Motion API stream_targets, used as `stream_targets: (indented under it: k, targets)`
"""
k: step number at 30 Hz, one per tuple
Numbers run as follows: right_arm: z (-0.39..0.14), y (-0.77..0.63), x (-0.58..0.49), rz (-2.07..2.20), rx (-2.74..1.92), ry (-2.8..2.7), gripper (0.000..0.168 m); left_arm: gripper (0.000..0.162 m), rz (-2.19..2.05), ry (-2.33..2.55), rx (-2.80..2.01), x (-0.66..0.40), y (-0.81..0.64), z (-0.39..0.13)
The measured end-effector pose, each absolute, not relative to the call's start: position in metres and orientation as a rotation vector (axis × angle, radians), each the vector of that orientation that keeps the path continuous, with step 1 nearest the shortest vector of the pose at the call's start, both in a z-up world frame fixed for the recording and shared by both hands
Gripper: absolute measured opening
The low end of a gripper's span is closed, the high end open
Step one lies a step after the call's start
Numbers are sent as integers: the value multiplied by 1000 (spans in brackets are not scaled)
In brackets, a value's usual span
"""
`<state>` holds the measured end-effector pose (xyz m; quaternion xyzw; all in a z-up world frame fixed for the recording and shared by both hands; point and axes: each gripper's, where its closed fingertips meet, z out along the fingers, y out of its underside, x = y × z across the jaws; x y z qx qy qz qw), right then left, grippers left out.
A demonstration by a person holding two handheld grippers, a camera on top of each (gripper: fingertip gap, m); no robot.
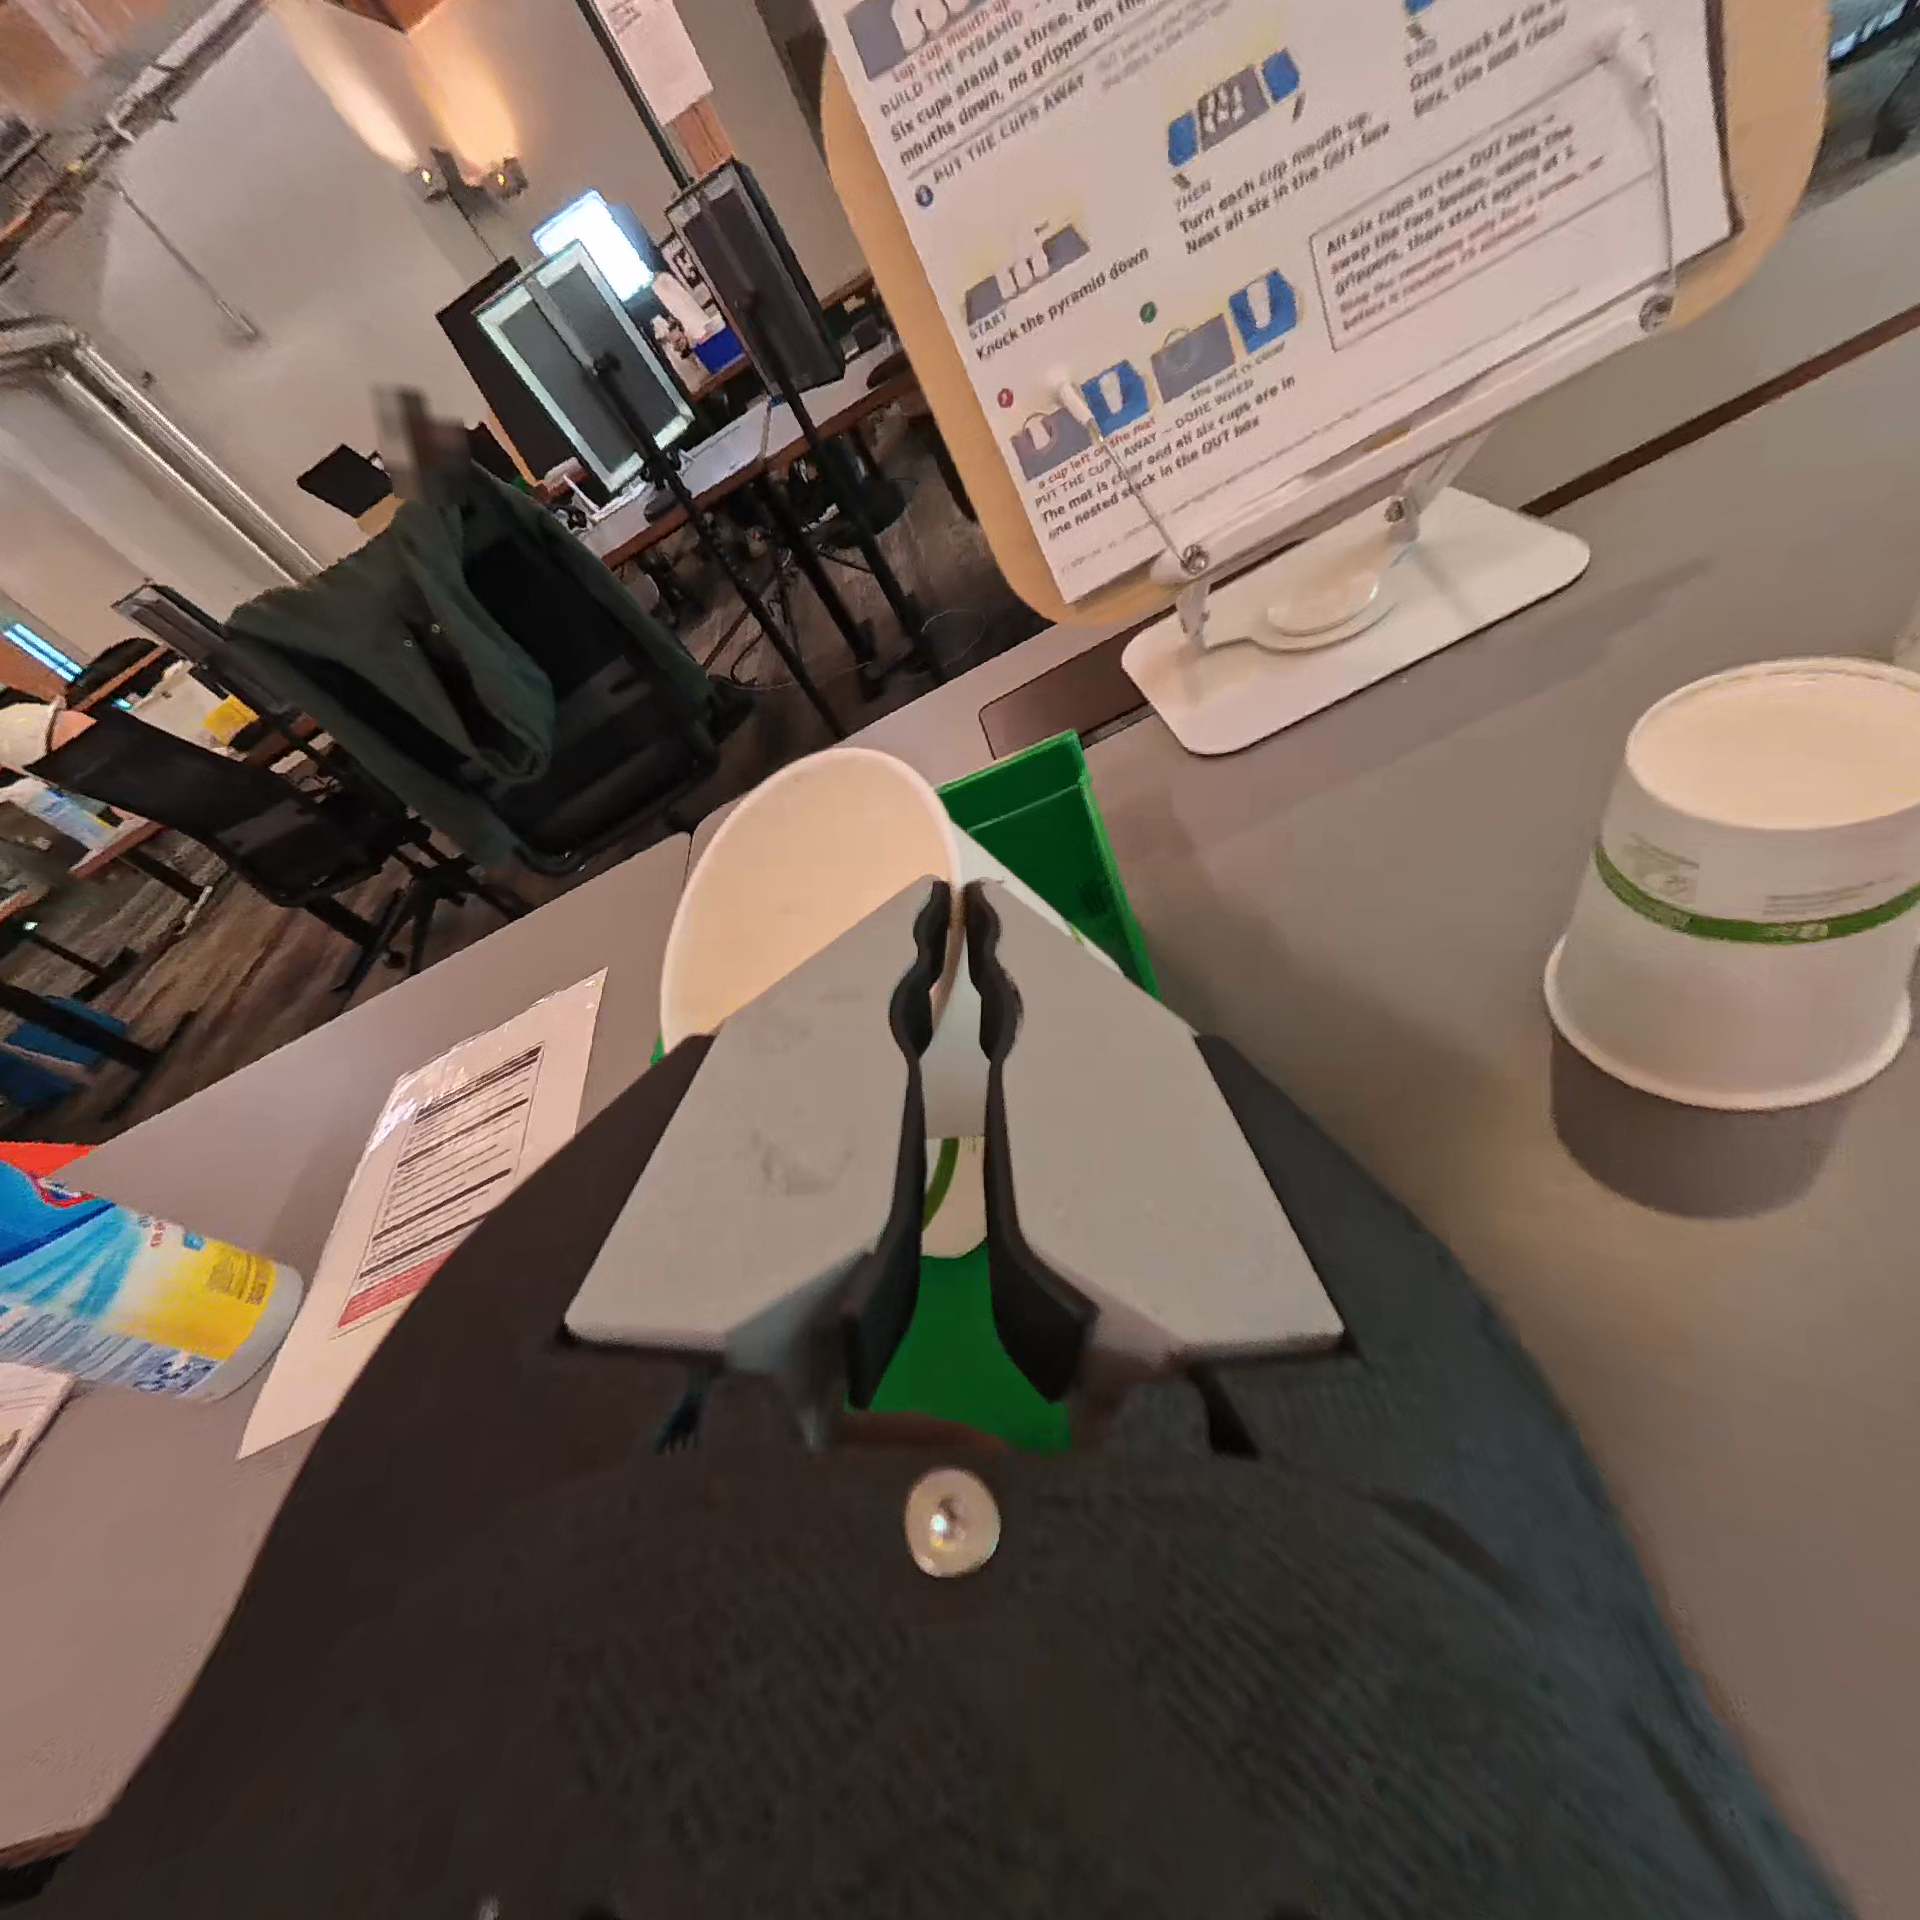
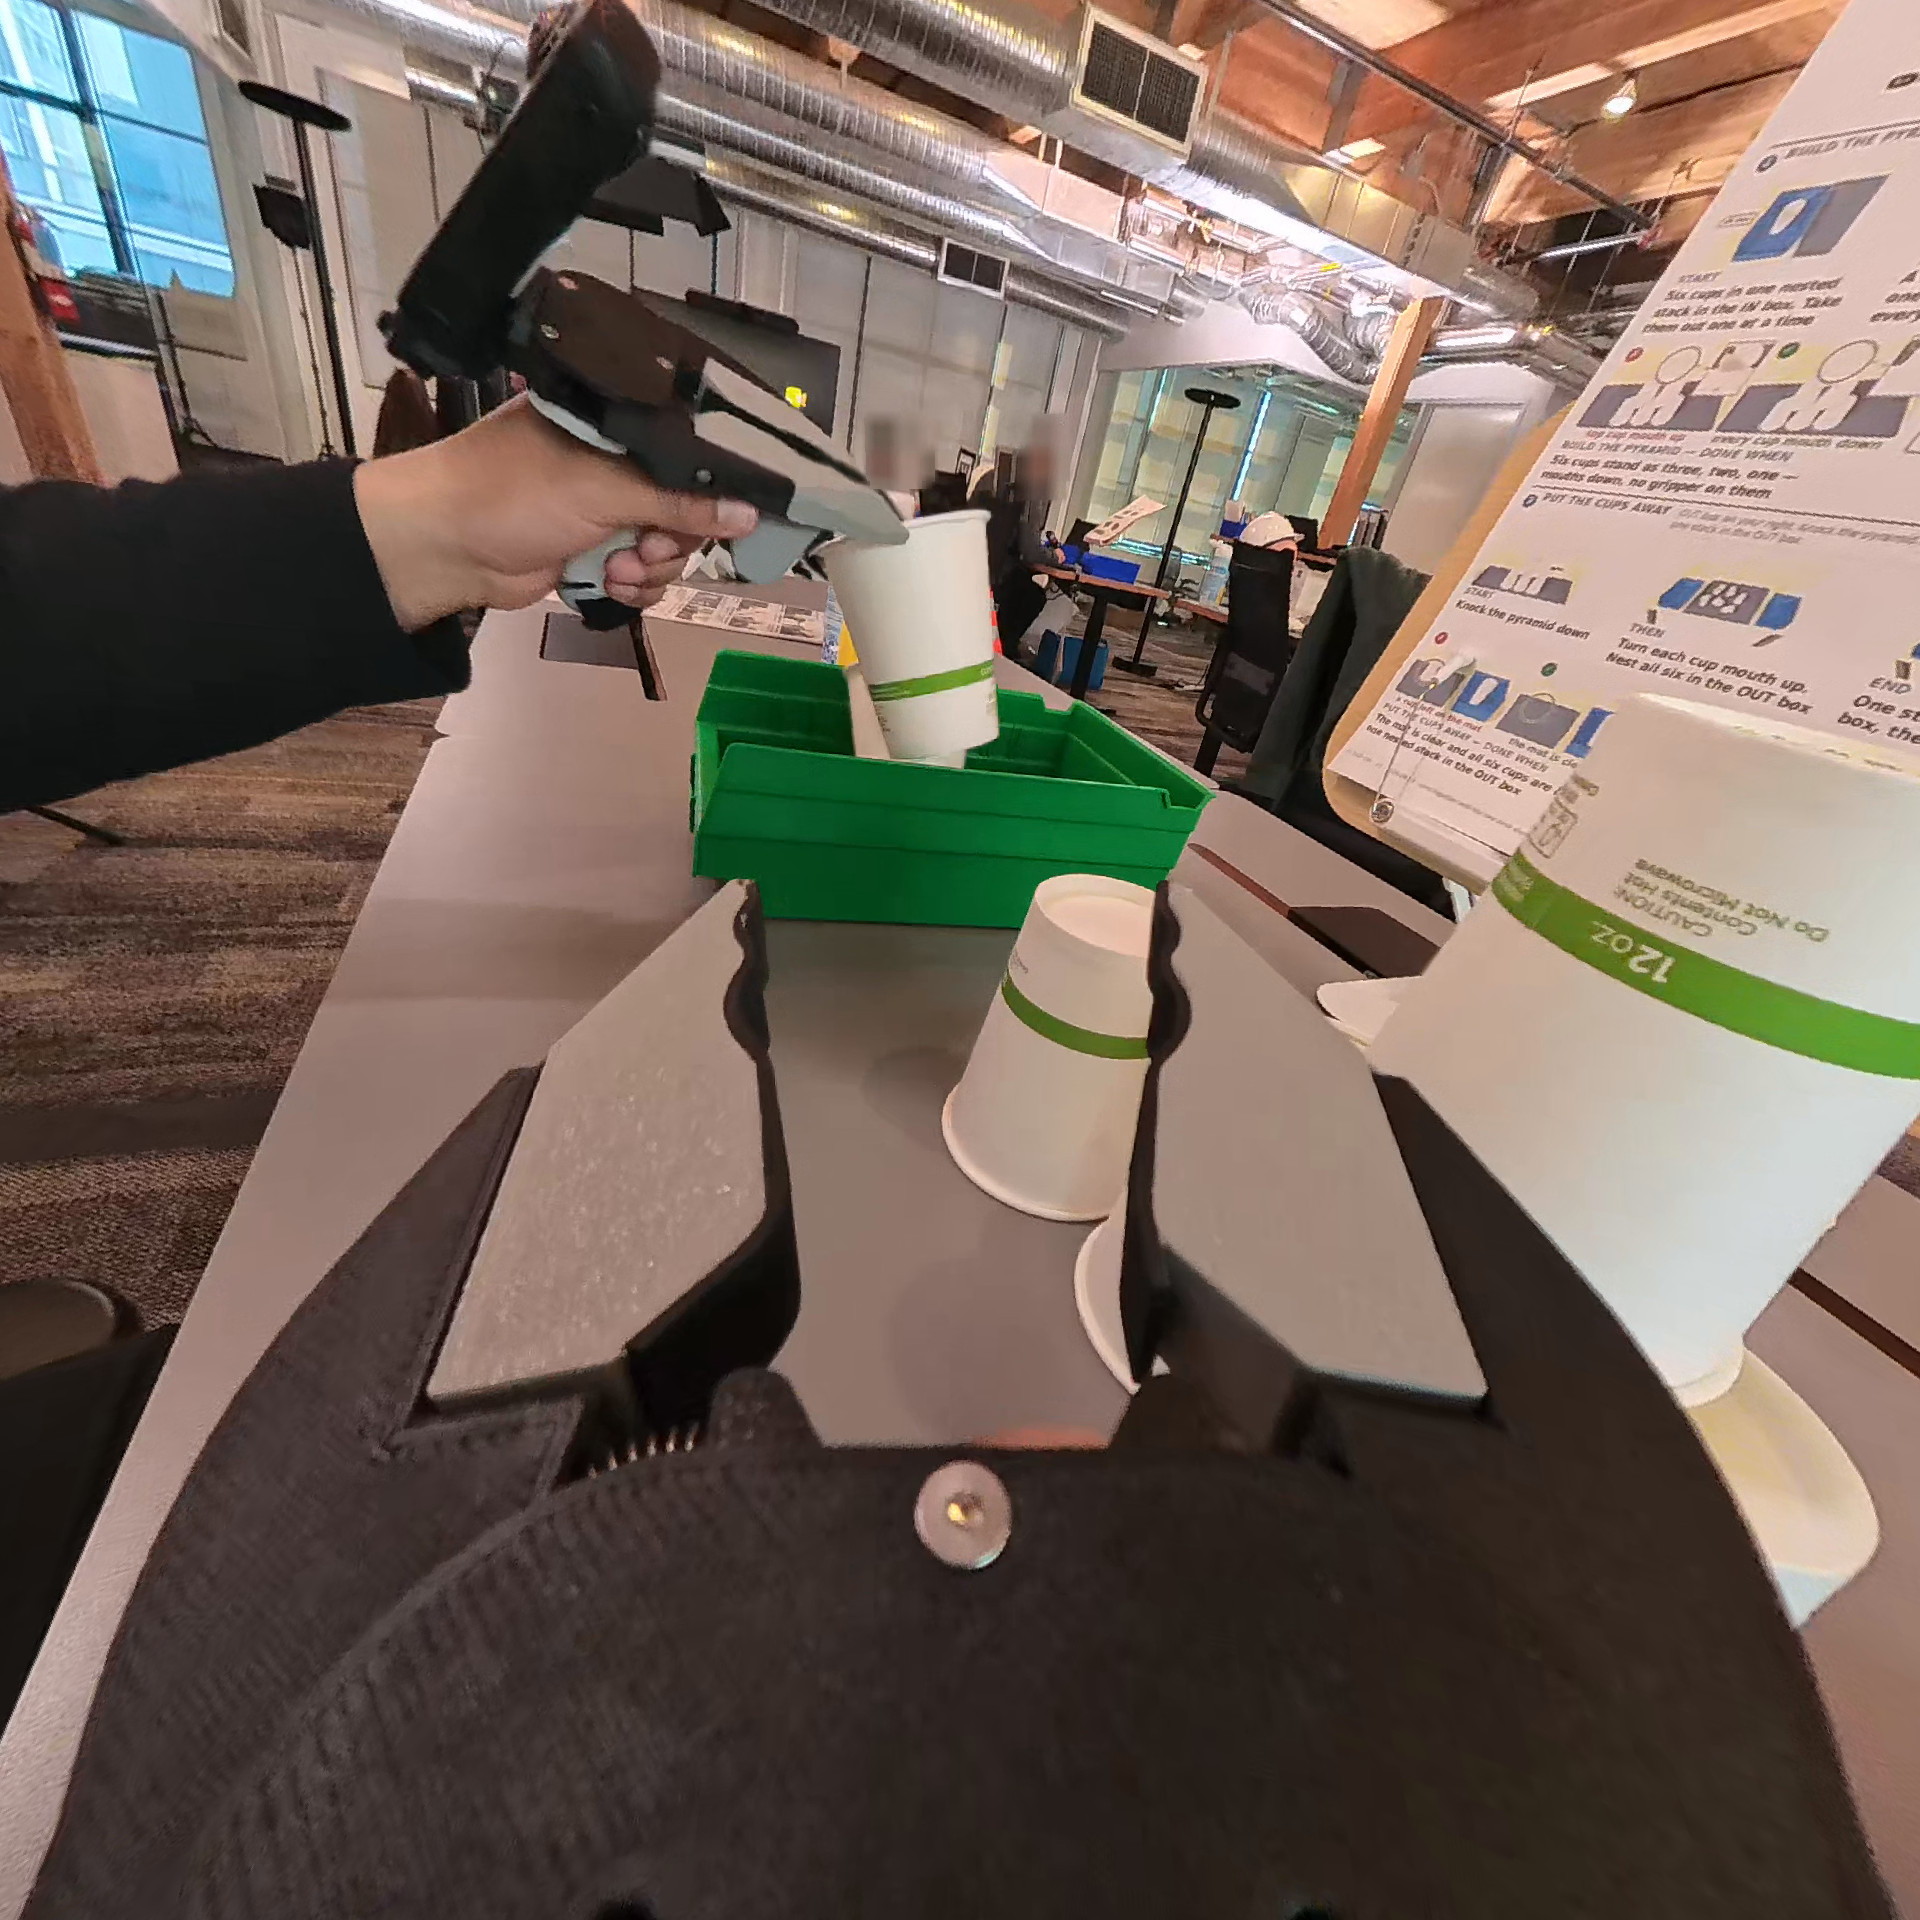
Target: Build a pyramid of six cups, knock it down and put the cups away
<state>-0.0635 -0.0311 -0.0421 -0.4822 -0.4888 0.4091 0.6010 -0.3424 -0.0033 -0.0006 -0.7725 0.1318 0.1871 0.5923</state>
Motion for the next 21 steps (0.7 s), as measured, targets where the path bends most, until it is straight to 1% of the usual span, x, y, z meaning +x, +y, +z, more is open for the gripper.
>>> stream_targets:
  k: [5, 8, 11, 12, 16, 20, 21]
  targets:
    - [-43, -42, -68, 1010, -1104, -1167, 73, 0, 226, 298, -1611, -304, -17, 42]
    - [-45, -55, -72, 1057, -1075, -1216, 73, 0, 3, 358, -1455, -253, -39, 71]
    - [-47, -78, -76, 1144, -1022, -1304, 67, 1, -226, 461, -1263, -193, -71, 97]
    - [-47, -83, -77, 1159, -1010, -1317, 67, 1, -311, 485, -1225, -175, -81, 101]
    - [-43, -90, -78, 1217, -995, -1309, 68, 1, -623, 528, -1182, -119, -102, 94]
    - [-31, -86, -70, 1300, -989, -1240, 67, 0, -798, 543, -1212, -88, -103, 65]
    - [-28, -81, -68, 1308, -997, -1211, 71, 0, -816, 535, -1217, -86, -101, 58]
